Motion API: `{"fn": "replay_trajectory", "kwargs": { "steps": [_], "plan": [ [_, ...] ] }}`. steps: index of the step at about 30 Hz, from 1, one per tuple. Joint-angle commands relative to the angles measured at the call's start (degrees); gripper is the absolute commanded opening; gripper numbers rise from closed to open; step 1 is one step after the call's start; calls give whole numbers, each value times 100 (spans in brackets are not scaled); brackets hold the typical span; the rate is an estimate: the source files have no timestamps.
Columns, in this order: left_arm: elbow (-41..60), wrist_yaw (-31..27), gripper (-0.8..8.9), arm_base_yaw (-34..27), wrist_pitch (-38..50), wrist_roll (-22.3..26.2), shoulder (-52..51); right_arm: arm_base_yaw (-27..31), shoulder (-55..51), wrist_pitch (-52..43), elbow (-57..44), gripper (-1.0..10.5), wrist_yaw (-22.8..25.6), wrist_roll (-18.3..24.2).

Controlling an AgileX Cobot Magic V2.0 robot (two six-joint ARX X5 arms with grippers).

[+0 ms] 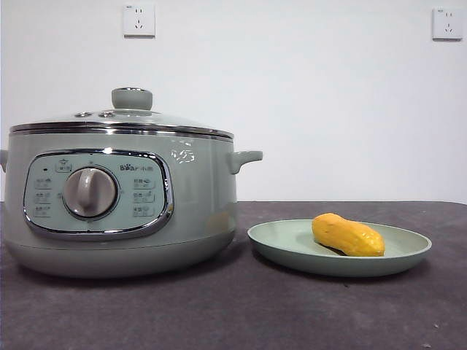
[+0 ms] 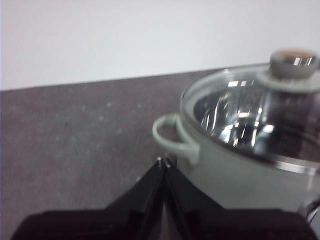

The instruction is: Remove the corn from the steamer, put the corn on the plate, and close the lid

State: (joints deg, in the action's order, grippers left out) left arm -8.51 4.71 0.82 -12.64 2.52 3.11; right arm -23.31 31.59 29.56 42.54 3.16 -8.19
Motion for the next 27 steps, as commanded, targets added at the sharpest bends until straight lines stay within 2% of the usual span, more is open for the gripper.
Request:
{"fn": "replay_trajectory", "kwargs": {
  "steps": [1,15,27],
  "plan": [
    [275,9,-3,-20,107,26,-181,-11,-11,-37,-48,1,15,-50],
    [817,-474,-3,-20,306,-133,-299,-11,-11,-37,-48,1,17,-50],
    [831,-461,-3,-13,210,-278,-289,-11,-11,-37,-48,1,17,-50]
  ]
}}
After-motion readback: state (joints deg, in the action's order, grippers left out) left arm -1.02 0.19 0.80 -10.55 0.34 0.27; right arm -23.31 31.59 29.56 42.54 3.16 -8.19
